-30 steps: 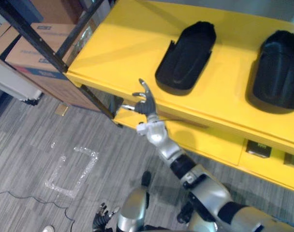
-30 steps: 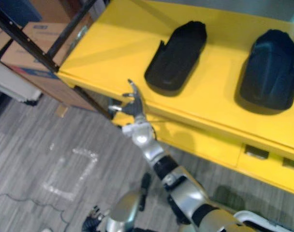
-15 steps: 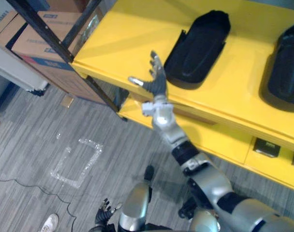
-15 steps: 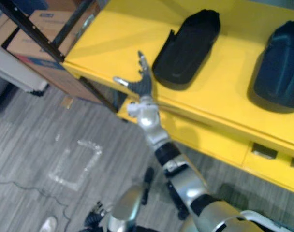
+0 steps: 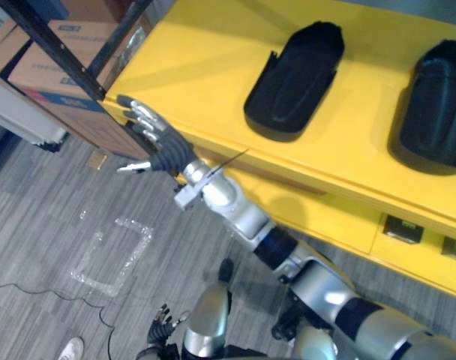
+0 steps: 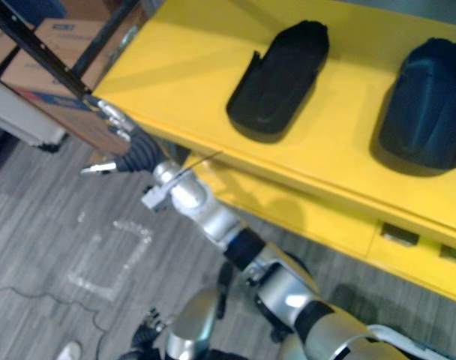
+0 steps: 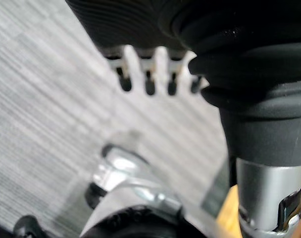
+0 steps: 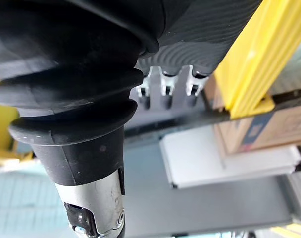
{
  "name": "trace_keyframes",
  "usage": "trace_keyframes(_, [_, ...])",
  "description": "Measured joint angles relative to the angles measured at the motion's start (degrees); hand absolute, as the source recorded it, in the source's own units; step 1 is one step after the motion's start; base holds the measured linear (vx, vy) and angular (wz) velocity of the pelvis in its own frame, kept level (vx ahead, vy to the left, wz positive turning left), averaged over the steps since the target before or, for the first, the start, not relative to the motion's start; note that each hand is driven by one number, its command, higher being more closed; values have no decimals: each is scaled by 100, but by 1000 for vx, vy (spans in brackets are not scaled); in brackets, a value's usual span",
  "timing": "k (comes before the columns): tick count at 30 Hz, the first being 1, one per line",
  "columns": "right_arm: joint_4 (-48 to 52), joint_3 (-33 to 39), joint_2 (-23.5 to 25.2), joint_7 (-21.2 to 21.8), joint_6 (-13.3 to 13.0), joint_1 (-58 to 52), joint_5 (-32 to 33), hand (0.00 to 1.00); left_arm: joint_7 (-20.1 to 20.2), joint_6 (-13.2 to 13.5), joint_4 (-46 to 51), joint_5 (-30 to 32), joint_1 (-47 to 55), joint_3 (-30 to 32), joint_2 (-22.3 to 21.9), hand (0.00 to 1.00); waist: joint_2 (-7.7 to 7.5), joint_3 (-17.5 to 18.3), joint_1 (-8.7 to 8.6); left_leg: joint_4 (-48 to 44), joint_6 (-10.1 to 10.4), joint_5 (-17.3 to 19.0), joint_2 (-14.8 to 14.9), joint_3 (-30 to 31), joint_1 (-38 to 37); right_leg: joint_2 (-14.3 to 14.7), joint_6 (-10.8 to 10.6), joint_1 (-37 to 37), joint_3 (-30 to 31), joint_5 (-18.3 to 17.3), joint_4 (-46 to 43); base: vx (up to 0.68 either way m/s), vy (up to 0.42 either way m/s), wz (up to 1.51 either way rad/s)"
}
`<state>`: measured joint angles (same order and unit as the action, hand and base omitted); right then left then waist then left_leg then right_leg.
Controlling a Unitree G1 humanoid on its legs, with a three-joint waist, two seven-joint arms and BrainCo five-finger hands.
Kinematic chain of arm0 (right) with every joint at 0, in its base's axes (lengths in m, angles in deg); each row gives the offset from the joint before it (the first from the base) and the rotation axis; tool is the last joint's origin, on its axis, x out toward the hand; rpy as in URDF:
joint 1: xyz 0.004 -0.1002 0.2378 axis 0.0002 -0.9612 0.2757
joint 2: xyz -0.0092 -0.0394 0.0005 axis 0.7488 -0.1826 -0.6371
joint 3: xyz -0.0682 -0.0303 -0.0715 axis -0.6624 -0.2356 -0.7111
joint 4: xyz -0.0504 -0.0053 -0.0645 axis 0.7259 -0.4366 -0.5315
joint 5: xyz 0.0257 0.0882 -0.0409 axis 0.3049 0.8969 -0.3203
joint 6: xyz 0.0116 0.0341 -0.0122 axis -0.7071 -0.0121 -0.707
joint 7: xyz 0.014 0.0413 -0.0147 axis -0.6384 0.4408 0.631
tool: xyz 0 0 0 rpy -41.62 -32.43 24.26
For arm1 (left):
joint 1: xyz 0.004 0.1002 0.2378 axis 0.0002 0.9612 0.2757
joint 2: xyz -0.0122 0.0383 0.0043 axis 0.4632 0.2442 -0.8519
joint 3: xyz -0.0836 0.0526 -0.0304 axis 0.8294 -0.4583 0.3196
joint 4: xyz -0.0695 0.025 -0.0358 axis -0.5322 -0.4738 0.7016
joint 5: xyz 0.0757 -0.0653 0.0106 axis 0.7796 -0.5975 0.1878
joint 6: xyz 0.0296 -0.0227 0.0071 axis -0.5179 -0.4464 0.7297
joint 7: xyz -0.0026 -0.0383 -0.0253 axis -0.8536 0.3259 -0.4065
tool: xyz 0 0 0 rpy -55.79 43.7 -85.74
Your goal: Walk over and take plastic housings, then place them on the shelf
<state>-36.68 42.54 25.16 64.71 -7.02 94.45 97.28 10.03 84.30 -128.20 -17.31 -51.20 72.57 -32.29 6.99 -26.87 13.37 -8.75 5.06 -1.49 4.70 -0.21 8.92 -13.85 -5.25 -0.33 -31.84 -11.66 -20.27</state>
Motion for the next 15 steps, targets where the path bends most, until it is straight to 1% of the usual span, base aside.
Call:
trace_keyframes(3, [-134, -11, -2, -157, 76, -89, -189, 0, -6, -3, -3, 0, 0, 0, 0, 0, -6, -3, 1, 2, -1, 0, -13, -3, 23, -1, -14, -9, 0, 41, 42, 0, 0, 0])
trace_keyframes(6, [-427, 18, -3, -560, 67, -146, -394, 0, -13, 3, -4, 0, 0, -1, -2, 0, -13, -8, 6, 8, 0, 0, -13, -1, 39, 8, -13, -10, -13, 61, 71, 0, 0, 0])
trace_keyframes(7, [-442, 83, -3, -746, 44, -207, -494, 0, -20, 5, -2, 0, 0, -3, -2, 0, -14, -8, 5, 9, -1, 0, -13, 1, 48, 12, -11, -11, -23, 64, 83, 0, 0, 0])
trace_keyframes(8, [-442, 143, -2, -881, -10, -250, -556, 0, -26, 5, -3, -1, -1, -5, -2, 0, -14, -8, 4, 8, 0, 0, -13, 2, 58, 12, -11, -14, -32, 65, 87, 32, -7, 2])
trace_keyframes(9, [-443, 271, -1, -1114, -93, -273, -683, 0, -36, 5, -2, -3, -1, -11, -2, 0, -14, -8, 3, 8, 0, 0, -11, 1, 82, 14, -11, -37, -34, 65, 82, 0, 0, 0])
trace_keyframes(10, [-443, 304, 0, -1162, -114, -273, -695, 0, -36, 5, -1, -3, -1, -12, -2, 0, -14, -8, 3, 8, 0, -1, -10, 1, 90, 14, -10, -46, -33, 65, 79, 0, 0, 0])
trace_keyframes(11, [-443, 410, 1, -1311, -162, -273, -784, 0, -37, 4, -1, -8, -1, -14, -2, 0, -14, -8, 3, 7, 0, -1, -7, 0, 112, 17, -7, -66, -34, 68, 62, 0, 0, 0])
trace_keyframes(15, [-503, 878, -4, -1807, -163, -274, -1007, 0, -38, -25, -1, -47, -1, -26, -2, 0, -14, -8, -2, 4, 0, -1, -7, -12, 111, 5, -3, -79, -25, 68, 27, 0, 0, 0])
